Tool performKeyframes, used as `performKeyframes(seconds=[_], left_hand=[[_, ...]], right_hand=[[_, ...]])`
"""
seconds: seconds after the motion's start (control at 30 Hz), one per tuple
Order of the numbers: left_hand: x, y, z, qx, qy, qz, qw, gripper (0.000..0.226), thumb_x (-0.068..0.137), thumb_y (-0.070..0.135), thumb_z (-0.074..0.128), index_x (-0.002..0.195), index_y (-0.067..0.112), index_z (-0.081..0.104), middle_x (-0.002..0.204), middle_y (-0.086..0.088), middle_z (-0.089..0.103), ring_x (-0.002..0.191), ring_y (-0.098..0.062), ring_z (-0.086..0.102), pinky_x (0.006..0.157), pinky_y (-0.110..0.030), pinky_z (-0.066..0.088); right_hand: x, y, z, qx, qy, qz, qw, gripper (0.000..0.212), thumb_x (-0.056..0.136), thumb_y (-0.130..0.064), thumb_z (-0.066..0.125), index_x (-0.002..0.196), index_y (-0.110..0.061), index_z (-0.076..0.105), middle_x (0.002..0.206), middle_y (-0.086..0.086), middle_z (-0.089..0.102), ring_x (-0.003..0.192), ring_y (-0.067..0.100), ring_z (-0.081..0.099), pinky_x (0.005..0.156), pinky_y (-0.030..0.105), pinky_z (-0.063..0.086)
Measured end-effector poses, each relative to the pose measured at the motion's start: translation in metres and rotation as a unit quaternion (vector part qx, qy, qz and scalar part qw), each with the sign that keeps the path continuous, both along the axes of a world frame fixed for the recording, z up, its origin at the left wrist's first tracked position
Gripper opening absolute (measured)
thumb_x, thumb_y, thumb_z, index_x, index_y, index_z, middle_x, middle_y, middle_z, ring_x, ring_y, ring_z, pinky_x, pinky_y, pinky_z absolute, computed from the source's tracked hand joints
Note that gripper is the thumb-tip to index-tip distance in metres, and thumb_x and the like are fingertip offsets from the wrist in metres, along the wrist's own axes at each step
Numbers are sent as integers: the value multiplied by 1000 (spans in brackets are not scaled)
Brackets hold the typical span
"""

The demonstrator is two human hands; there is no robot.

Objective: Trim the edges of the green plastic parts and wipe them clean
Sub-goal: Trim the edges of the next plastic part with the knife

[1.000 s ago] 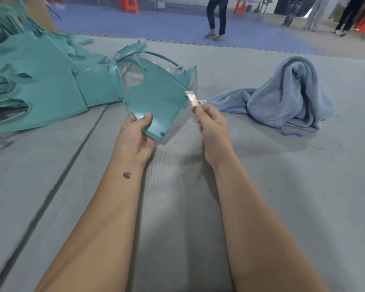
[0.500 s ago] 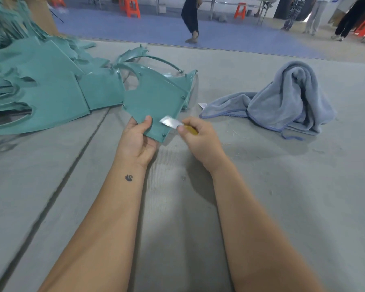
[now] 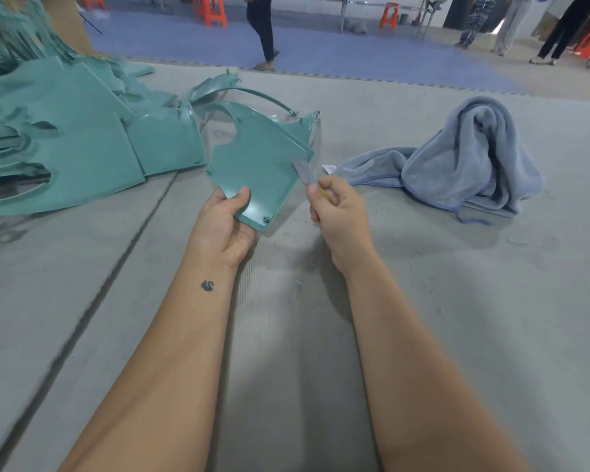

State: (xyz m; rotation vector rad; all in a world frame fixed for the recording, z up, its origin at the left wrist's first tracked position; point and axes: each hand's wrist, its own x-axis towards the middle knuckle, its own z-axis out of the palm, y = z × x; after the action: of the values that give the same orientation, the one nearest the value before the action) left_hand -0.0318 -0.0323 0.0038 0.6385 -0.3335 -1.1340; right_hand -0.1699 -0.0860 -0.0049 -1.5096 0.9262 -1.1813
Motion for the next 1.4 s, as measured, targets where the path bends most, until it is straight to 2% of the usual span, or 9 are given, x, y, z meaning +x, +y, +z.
performKeyframes(seconds=[0.13, 0.27, 0.33, 0.43, 0.53, 0.67, 0.83, 1.03, 1.4], left_hand=[[1, 0, 0, -8, 25, 10, 1000, 30, 99, -7, 35, 102, 9, 61, 85, -5, 75, 78, -18, 73, 68, -30, 60], [3, -3, 0, -4, 35, 31, 999, 29, 100, -5, 34, 100, 10, 59, 80, -3, 75, 73, -16, 73, 61, -30, 59], [4, -3, 0, -6, 34, 39, 999, 29, 100, -5, 35, 100, 12, 59, 80, -2, 75, 74, -15, 72, 62, -30, 58], [6, -1, -1, 0, -5, 43, 999, 26, 99, -4, 39, 112, 8, 58, 91, -4, 73, 79, -16, 71, 68, -31, 59], [6, 0, 1, 15, -71, 43, 996, 35, 97, -5, 42, 130, 2, 53, 102, -5, 70, 86, -17, 70, 78, -33, 59], [-1, 0, 4, -6, -137, 48, 989, 34, 95, -10, 42, 124, 0, 56, 93, 2, 74, 89, -16, 70, 80, -30, 57], [-8, 1, 4, -28, -176, 36, 983, 30, 93, -13, 43, 111, 4, 61, 90, 3, 75, 89, -15, 70, 82, -27, 55], [-7, 3, 4, -36, -173, 40, 983, 30, 94, -12, 44, 108, 6, 63, 93, 2, 75, 92, -15, 70, 82, -27, 55], [-7, 5, 4, -41, -169, 45, 984, 31, 94, -11, 44, 107, 9, 63, 93, 3, 75, 92, -15, 70, 80, -27, 55]], right_hand=[[-4, 1, 3, 19, -3, 35, 999, 26, 96, -13, 58, 73, -26, 59, 53, -10, 41, 54, 9, 35, 51, 18, 29], [-1, 6, 3, -29, 164, 133, 977, 19, 92, -10, 63, 77, -22, 62, 61, -6, 47, 55, 6, 37, 57, 22, 30], [-2, 7, 3, -17, 179, 165, 970, 17, 91, -10, 64, 78, -20, 64, 59, -9, 48, 54, 4, 38, 55, 19, 31], [-5, 6, 6, -5, 123, 129, 984, 17, 93, -12, 63, 77, -20, 62, 54, -8, 47, 50, 4, 40, 52, 14, 33], [-8, 1, 6, -8, 48, -5, 999, 24, 96, -14, 56, 74, -22, 58, 53, -9, 46, 48, 1, 38, 49, 11, 31], [-14, -7, 4, -4, 13, -107, 994, 26, 98, -16, 50, 76, -26, 58, 55, -11, 48, 49, 1, 38, 47, 13, 31], [-13, -11, 4, -1, -16, -98, 995, 23, 100, -18, 50, 81, -29, 58, 61, -7, 56, 51, 1, 42, 53, 13, 36], [-13, -10, 1, -7, 10, -97, 995, 20, 100, -12, 49, 82, -19, 57, 58, -2, 46, 47, 1, 36, 46, 14, 30], [-14, -7, 3, -3, -10, -89, 996, 27, 98, -10, 49, 75, -22, 55, 56, -4, 43, 48, 3, 35, 46, 14, 30]])
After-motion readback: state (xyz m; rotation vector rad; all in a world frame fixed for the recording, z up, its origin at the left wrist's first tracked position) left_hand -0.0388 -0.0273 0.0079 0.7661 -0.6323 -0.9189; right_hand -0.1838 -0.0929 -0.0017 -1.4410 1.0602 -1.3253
